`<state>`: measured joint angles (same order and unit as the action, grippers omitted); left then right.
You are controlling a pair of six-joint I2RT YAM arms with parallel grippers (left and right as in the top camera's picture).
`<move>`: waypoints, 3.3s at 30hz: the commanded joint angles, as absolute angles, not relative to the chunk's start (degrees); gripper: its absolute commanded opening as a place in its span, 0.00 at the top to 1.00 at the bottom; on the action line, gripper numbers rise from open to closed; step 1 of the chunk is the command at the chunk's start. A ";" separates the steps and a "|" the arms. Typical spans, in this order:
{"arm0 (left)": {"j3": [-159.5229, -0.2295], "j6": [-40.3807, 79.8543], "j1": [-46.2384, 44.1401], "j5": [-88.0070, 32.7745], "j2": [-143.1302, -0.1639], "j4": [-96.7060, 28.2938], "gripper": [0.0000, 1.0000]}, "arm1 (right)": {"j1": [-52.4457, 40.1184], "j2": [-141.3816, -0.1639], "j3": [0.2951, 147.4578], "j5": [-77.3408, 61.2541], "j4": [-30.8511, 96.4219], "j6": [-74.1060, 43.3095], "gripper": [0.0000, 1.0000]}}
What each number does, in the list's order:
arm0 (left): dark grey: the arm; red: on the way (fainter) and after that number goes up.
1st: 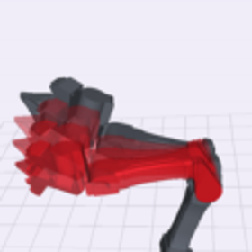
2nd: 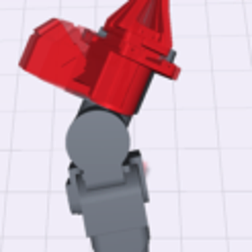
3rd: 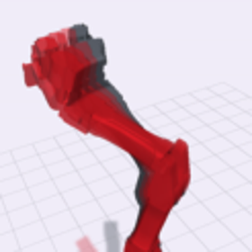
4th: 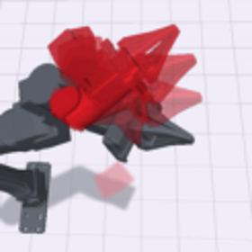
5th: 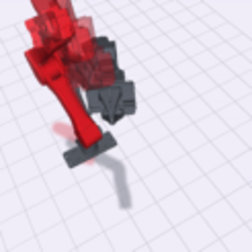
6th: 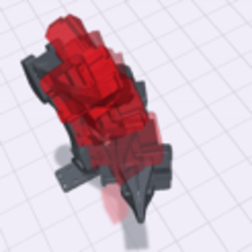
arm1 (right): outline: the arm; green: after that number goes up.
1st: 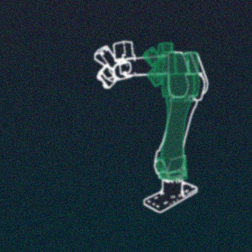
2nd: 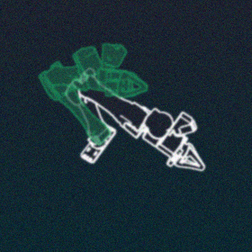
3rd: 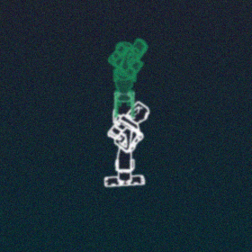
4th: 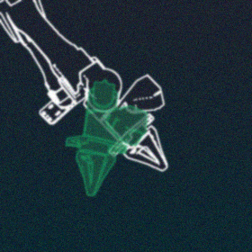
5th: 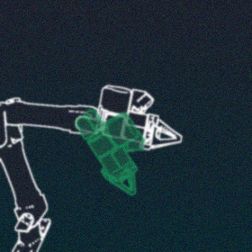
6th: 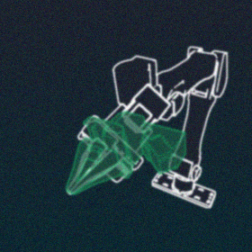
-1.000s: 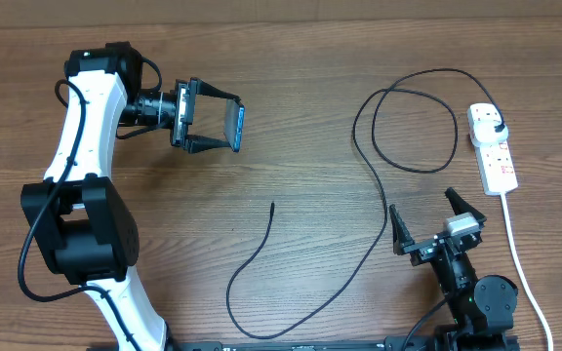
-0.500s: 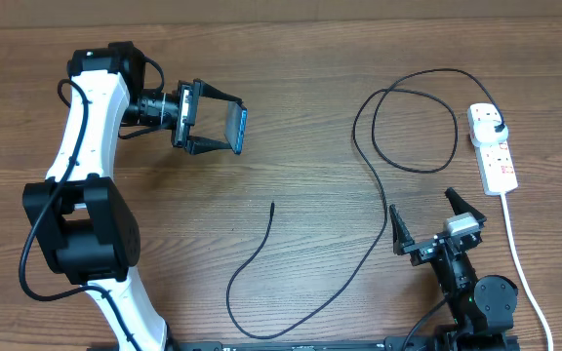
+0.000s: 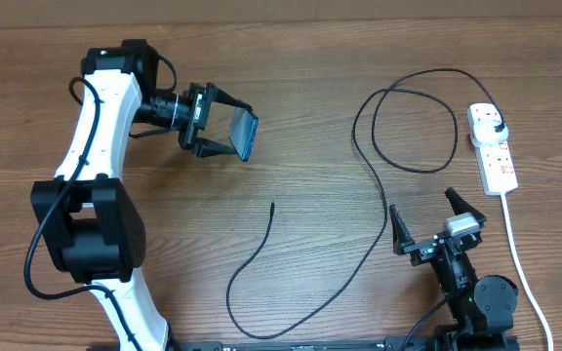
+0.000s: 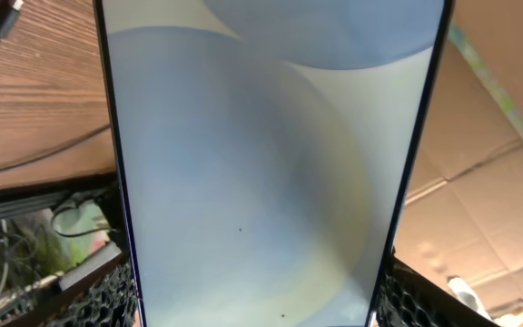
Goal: Plug charger to phone and switch on socket
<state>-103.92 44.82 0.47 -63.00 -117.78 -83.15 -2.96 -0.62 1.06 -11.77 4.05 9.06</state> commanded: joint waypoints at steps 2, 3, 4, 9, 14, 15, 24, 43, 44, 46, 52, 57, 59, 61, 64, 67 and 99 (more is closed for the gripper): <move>-105.54 43.70 -0.84 -60.07 -117.27 -82.87 0.96 | -2.61 -0.16 0.45 -11.44 3.77 9.30 0.00; -105.54 43.72 -1.06 -59.46 -117.27 -82.43 0.96 | -2.61 -0.16 0.45 -11.44 3.77 9.30 0.00; -105.54 43.70 -1.21 -59.27 -117.27 -81.93 0.96 | -2.61 -0.16 0.45 -11.44 3.77 9.30 0.00; -105.54 43.77 -2.31 -58.04 -117.27 -79.75 0.96 | -2.61 -0.16 0.45 -11.40 3.77 9.32 0.00; -105.54 43.77 -3.05 -58.04 -117.27 -78.74 0.96 | -2.61 -0.16 0.45 -11.00 3.77 9.32 0.00; -105.54 43.77 -3.09 -58.02 -117.27 -78.61 0.96 | -2.61 -0.16 0.45 -11.00 3.77 9.32 0.00; -105.54 43.75 -3.14 -58.02 -117.27 -77.73 0.96 | -2.61 -0.16 0.45 -11.00 3.77 9.32 0.00; -105.54 43.70 -3.14 -57.95 -117.27 -77.21 0.96 | -2.61 -0.16 0.45 -17.80 1.80 9.06 0.00; -105.54 43.70 -3.14 -57.95 -117.27 -77.14 0.96 | -2.61 -0.16 0.47 -18.65 1.61 9.06 0.00; -105.54 43.70 -3.14 -57.87 -117.27 -76.99 0.96 | -2.61 -0.16 0.49 -18.98 1.21 8.80 0.00; -105.54 43.70 -3.14 -57.87 -117.27 -76.38 0.96 | -2.59 -0.19 3.20 -18.92 -1.19 5.58 0.00; -105.54 43.70 -3.14 -57.87 -117.27 -76.20 0.96 | -2.50 -1.43 7.55 -16.16 2.48 5.39 0.00; -105.54 43.70 -3.14 -57.84 -117.27 -76.18 0.96 | -2.50 -3.18 9.87 -14.59 4.80 5.39 0.00; -105.54 43.70 -3.14 -57.84 -117.27 -76.18 0.96 | -2.50 -6.39 12.99 -13.63 6.72 5.39 0.00; -105.54 43.70 -3.14 -57.84 -117.27 -76.18 0.96 | -2.52 -11.38 16.47 -13.56 7.01 5.39 0.00; -105.54 43.70 -3.14 -57.84 -117.27 -76.20 0.96 | -2.52 -17.76 20.80 -13.61 7.03 4.56 0.00; -105.54 51.05 -3.18 -49.04 -117.27 -75.79 0.96 | -2.57 -68.93 51.24 -37.87 21.32 -39.70 0.00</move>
